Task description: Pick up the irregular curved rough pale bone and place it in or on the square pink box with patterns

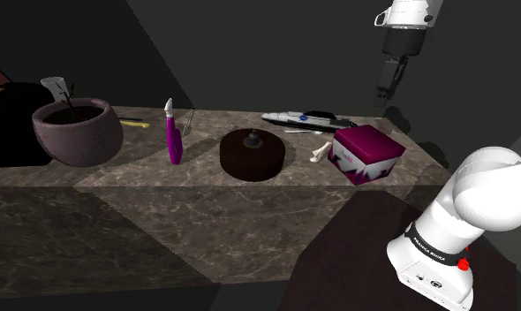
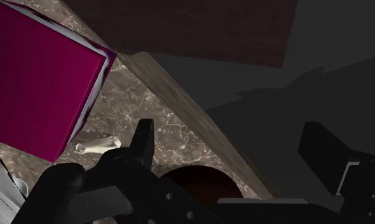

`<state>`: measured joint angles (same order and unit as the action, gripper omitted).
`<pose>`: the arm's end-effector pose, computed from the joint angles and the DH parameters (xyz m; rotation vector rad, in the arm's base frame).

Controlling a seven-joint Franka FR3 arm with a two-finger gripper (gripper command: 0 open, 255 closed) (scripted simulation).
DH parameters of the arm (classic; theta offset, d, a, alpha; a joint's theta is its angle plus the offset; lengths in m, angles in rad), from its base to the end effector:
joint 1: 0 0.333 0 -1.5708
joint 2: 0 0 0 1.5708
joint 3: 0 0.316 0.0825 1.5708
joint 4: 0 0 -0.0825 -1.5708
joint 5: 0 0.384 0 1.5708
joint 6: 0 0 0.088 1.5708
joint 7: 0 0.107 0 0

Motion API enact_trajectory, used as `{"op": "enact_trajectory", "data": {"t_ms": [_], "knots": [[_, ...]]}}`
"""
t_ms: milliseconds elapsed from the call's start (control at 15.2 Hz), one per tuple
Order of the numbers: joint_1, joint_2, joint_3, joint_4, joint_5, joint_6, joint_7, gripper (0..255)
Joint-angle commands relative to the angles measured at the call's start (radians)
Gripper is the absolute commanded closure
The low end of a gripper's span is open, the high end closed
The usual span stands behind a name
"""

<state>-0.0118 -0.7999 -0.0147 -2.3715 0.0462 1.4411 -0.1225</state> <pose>0.2882 -0.0035 0.5772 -3.0654 -0.1597 0.1938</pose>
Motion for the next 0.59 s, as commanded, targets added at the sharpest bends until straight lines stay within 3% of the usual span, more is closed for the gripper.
{"op": "enact_trajectory", "data": {"t_ms": [0,528], "knots": [[0.0,0.0,0.0,0.0,0.0,0.0,0.0,0],[0.007,0.202,-0.06,-0.073,-0.092,0.231,-0.16,0]]}}
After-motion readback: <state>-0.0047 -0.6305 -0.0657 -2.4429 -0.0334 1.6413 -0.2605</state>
